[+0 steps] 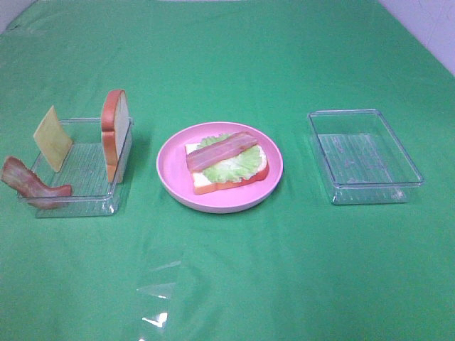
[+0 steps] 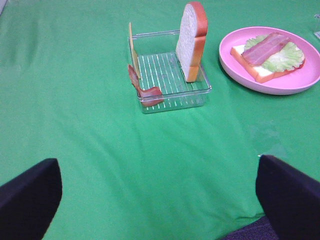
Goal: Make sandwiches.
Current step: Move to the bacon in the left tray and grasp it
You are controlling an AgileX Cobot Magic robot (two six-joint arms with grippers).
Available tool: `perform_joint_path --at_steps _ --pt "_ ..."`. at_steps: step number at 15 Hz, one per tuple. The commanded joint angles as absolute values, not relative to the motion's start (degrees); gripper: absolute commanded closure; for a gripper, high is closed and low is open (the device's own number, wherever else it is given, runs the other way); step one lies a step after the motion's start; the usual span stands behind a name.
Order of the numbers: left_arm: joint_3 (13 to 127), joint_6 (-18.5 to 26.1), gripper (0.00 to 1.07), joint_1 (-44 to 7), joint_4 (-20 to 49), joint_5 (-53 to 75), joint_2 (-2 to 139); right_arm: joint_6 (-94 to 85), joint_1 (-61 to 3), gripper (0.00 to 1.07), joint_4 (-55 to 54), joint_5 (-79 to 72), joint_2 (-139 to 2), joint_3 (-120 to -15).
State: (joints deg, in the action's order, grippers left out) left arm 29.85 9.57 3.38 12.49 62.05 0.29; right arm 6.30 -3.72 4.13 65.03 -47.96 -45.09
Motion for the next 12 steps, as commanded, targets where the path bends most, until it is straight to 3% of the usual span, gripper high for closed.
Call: perform_joint_path --at_steps 1,7,12 --pt "29.79 9.28 0.07 3.55 12.49 62.05 0.34 6.25 -3.44 0.1 2.98 64.69 -39.94 -40.39" --pt "29.79 9.28 0.07 3.55 12.49 62.05 0.34 2.75 -3.44 0.1 2.46 63.88 -9.0 -28.76" --pt "29.79 9.28 0.07 3.55 12.49 62.05 0.23 0.4 -3.44 0.1 1.89 62.85 1.72 -25.84"
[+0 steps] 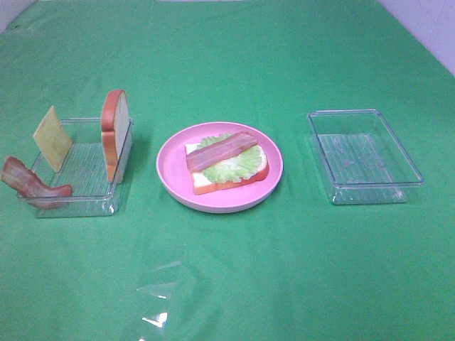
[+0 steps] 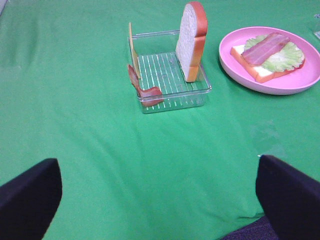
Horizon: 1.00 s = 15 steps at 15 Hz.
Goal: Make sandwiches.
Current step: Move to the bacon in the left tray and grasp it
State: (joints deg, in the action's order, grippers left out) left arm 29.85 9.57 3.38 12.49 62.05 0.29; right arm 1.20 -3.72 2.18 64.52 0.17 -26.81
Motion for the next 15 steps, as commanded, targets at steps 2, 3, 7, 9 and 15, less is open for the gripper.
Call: perform_joint_path --at_steps 2,3,7,9,15 --pt "29.79 9.28 0.07 3.55 12.49 62.05 0.17 0.29 -3.44 0.1 1.78 62.91 1.72 -25.9" --pt "29.79 9.28 0.07 3.55 12.49 62.05 0.17 0.29 -3.44 0.1 1.6 62.91 1.72 -25.9" --pt "29.79 9.28 0.07 3.55 12.49 62.05 0.17 0.29 -3.44 0.1 1.6 62.91 1.72 -25.9" --pt "29.79 9.28 0.07 3.55 12.49 62.05 0.17 0.29 -3.44 0.1 1.6 62.91 1.72 -25.9" --pt "29.79 9.28 0.07 3.55 12.49 62.05 0.17 0.29 -3.44 0.1 1.6 62.91 1.72 -25.9"
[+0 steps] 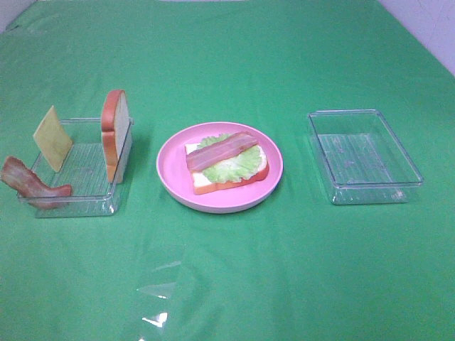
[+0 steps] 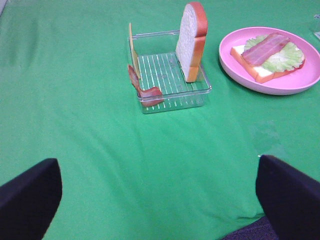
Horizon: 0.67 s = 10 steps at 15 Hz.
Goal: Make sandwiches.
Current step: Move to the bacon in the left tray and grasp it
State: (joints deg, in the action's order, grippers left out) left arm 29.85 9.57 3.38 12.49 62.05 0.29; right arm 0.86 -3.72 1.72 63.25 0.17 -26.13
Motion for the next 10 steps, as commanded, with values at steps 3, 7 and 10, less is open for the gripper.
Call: perform_joint_path --at_steps 3,7,10 --pt "29.79 9.28 0.07 3.55 12.49 62.05 0.17 0.29 -3.44 0.1 1.6 62.91 1.72 -25.9" --pt "29.79 9.28 0.07 3.55 12.49 62.05 0.17 0.29 -3.44 0.1 1.6 62.91 1.72 -25.9" --pt "29.79 9.28 0.07 3.55 12.49 62.05 0.17 0.29 -3.44 0.1 1.6 62.91 1.72 -25.9"
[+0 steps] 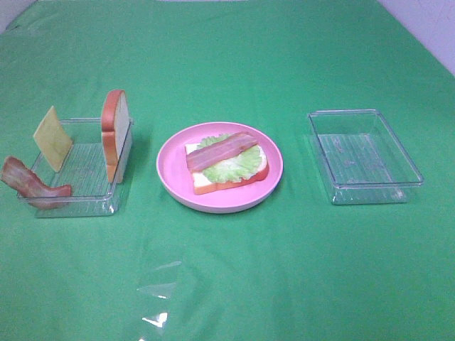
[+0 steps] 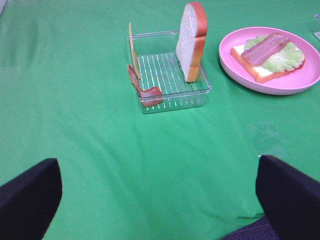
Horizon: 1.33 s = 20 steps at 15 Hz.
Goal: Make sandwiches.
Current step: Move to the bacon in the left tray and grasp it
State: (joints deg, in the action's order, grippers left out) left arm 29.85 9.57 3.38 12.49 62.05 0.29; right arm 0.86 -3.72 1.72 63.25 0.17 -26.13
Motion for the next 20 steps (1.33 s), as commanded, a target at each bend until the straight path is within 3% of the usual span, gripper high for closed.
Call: perform_joint_path --at_steps 1,3,7,10,14,20 --pt "29.79 9.17 0.07 3.55 12.49 62.05 0.17 0.29 -3.44 0.1 1.6 62.91 1.72 -25.9" --pt "29.79 8.54 0.07 3.55 12.26 61.94 0.17 0.29 -3.44 0.1 1.6 62.91 1.72 -25.9" --pt "31.63 1.95 0.07 3.55 6.53 57.64 7.22 0.29 -3.44 0.1 1.6 62.91 1.72 -25.9" --pt "31.68 1.66 0.07 3.55 6.53 50.42 14.78 0.29 -3.44 0.1 1.6 62.91 1.72 -25.9" --pt "34.43 0.86 0.07 3.55 6.53 47.96 30.6 0.29 -3.44 0.1 1.6 62.91 1.72 -25.9" --pt "53.11 0.86 0.07 3.55 8.08 54.95 66.29 0.29 -3.44 0.1 1.6 62.91 1.72 -25.9"
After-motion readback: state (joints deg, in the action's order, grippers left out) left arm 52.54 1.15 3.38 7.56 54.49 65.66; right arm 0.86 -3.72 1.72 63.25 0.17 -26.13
